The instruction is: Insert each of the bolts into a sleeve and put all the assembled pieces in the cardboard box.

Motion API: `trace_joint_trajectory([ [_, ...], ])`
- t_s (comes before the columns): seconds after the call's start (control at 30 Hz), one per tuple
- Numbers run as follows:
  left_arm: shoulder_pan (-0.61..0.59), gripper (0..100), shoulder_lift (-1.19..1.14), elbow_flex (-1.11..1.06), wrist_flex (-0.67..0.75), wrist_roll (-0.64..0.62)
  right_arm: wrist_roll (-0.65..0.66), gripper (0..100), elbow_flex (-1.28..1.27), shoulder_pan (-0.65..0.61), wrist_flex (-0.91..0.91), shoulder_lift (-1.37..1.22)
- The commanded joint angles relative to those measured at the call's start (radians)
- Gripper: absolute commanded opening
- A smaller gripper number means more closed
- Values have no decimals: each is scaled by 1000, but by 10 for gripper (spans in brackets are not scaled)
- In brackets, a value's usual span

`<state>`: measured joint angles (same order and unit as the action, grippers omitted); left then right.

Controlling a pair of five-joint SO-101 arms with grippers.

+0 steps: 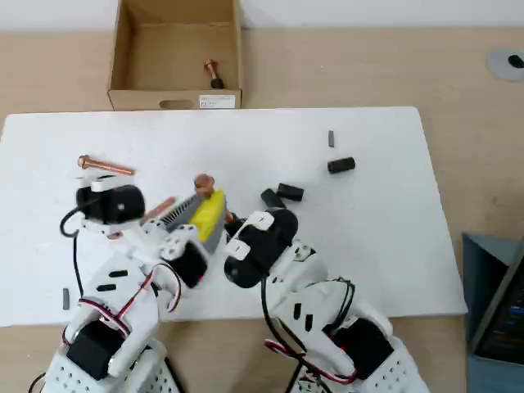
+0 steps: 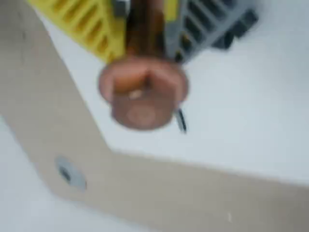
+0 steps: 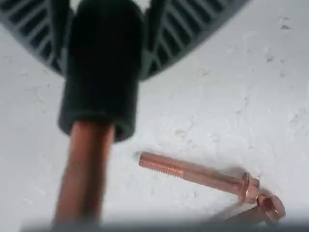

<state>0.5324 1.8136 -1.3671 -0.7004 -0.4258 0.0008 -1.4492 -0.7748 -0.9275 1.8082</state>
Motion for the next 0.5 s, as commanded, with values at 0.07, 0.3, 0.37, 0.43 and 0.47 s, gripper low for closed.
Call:
trace_joint_trajectory([
  [0.07,91,3,10,17,-57,0,9,9,13,-13,28,91],
  [0.3,114,7,10,18,-84,51,9,9,13,-13,28,91],
  [0.37,107,13,10,18,-84,63,9,9,13,-13,28,91],
  [0.43,106,60,10,18,-86,63,9,9,13,-13,28,91],
  [0.47,106,92,10,18,-86,63,9,9,12,-13,28,91],
])
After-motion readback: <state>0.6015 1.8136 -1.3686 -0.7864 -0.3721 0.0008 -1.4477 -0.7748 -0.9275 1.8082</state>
